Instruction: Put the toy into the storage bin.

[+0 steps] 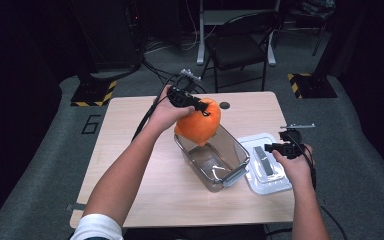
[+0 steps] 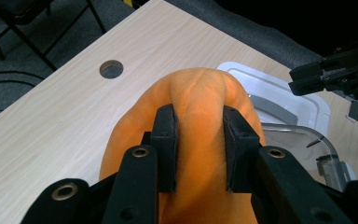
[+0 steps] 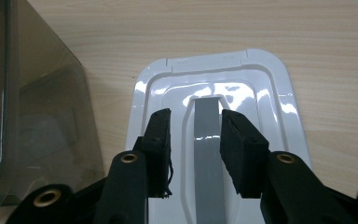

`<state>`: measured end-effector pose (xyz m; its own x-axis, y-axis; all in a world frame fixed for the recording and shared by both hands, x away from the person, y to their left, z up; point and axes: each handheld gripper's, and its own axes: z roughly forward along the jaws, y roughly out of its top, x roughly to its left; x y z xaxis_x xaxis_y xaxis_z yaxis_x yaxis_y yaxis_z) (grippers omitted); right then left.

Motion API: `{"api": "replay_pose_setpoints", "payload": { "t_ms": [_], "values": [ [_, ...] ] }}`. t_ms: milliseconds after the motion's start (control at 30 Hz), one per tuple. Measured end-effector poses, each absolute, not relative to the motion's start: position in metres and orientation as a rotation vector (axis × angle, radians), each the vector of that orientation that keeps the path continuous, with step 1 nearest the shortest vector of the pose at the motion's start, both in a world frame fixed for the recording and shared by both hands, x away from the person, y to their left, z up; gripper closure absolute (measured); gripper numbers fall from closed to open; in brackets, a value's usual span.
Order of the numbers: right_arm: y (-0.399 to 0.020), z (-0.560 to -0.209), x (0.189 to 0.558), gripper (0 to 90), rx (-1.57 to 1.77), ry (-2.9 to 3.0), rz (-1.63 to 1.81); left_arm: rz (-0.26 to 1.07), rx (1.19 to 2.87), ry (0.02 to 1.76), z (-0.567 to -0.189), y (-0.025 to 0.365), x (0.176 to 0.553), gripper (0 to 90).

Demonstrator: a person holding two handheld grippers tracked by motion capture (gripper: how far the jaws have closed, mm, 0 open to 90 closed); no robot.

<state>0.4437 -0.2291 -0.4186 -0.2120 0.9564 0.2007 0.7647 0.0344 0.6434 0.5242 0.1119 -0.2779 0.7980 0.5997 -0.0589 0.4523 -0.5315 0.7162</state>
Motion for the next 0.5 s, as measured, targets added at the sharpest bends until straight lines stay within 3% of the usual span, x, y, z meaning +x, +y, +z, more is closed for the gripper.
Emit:
{"api": "replay_pose_setpoints", "payload": {
  "t_ms": [500],
  "values": [
    [-0.230,-0.418,0.444,63.1,1.760,2.027,0.965,0.220,2.235,0.786,-0.306,0.103,0.529,68.6]
  ]
}}
